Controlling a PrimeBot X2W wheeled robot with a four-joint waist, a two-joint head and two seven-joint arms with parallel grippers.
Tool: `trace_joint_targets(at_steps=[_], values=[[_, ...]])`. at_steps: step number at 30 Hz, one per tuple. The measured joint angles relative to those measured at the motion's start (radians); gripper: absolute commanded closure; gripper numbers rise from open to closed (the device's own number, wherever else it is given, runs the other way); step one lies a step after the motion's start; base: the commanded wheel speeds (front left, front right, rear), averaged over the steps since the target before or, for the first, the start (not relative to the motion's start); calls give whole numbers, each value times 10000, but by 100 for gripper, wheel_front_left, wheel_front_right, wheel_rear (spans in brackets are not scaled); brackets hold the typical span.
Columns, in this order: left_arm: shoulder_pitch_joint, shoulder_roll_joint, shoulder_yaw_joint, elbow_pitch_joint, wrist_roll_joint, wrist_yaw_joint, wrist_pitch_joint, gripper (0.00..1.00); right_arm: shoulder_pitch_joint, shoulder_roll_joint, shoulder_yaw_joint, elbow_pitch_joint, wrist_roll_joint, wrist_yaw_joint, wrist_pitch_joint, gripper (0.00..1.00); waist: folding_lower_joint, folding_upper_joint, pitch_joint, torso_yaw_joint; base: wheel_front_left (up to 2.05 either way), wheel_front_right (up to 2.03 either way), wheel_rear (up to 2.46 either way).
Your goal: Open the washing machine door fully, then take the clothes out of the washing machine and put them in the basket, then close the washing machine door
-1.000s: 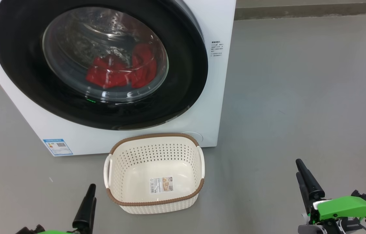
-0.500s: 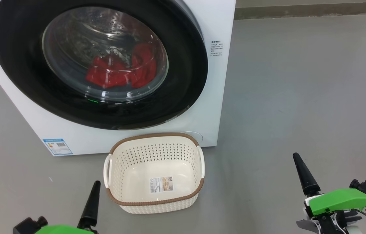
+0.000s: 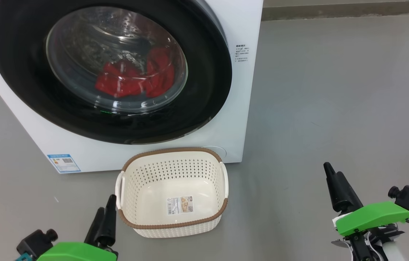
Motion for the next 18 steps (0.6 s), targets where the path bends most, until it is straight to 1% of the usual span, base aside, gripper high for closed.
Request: trace_joint_targets(at_steps=[8,11,18], values=[[-80,59,-23,82,1218,247,-199,0,-96,-35,36,-261,-1534,0,-209,0,0,0,6,-26,0,0,0],[-182,65,-31,94,1630,322,-290,0,-178,-38,50,-343,-1889,0,-295,0,0,0,8,-30,0,0,0],[-270,63,-42,90,2320,336,-464,0,-233,-58,119,-345,-2615,0,-454,0,0,0,14,-23,0,0,0]])
